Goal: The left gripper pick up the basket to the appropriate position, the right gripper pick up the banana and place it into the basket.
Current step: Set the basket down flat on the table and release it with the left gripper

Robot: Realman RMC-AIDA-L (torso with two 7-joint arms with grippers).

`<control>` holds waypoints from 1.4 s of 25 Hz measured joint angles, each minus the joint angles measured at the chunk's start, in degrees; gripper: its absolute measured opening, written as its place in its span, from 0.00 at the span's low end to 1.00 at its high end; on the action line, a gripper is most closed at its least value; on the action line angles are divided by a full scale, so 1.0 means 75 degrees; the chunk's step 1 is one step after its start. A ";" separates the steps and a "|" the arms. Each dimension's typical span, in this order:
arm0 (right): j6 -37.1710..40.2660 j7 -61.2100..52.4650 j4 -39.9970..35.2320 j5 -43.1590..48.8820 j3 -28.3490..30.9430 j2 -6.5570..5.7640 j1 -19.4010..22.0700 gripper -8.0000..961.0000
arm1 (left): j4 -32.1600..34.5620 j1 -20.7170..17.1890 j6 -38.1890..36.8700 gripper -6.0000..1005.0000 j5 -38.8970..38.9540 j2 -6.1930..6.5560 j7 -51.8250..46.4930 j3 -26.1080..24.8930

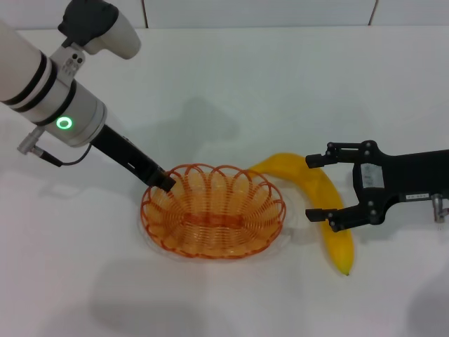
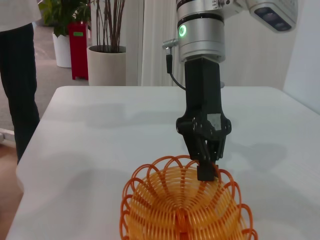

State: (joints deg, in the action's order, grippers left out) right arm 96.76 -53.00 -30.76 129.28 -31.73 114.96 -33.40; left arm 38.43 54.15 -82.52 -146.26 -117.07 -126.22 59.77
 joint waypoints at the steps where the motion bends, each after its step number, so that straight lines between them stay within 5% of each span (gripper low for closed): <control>1: 0.0000 0.0000 -0.0001 0.0000 0.0000 0.0000 0.0000 0.91 | -0.0001 0.0001 0.0000 0.07 0.0005 0.0000 -0.0016 0.0000; 19: 0.0000 0.0000 0.0000 0.0000 0.0000 0.0000 0.0000 0.91 | -0.0003 0.0022 -0.0001 0.15 -0.0029 0.0000 -0.0185 0.0000; 22: 0.0000 0.0000 0.0000 0.0000 0.0000 0.0000 0.0000 0.91 | 0.0020 0.0022 -0.0001 0.36 -0.0027 0.0000 -0.0181 0.0000; 27: 0.0000 0.0000 0.0000 0.0000 0.0000 -0.0008 0.0026 0.91 | 0.0080 0.0018 0.0000 0.41 0.0011 -0.0005 -0.0112 0.0000; 35: 0.0000 0.0000 0.0000 0.0000 0.0000 -0.0012 0.0050 0.91 | 0.0225 -0.0043 -0.0025 0.71 0.0045 -0.0010 -0.0094 -0.0001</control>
State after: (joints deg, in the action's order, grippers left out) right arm 96.76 -53.00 -30.76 129.28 -31.73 114.87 -33.02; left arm 40.11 53.83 -82.71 -145.92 -117.15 -126.93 59.76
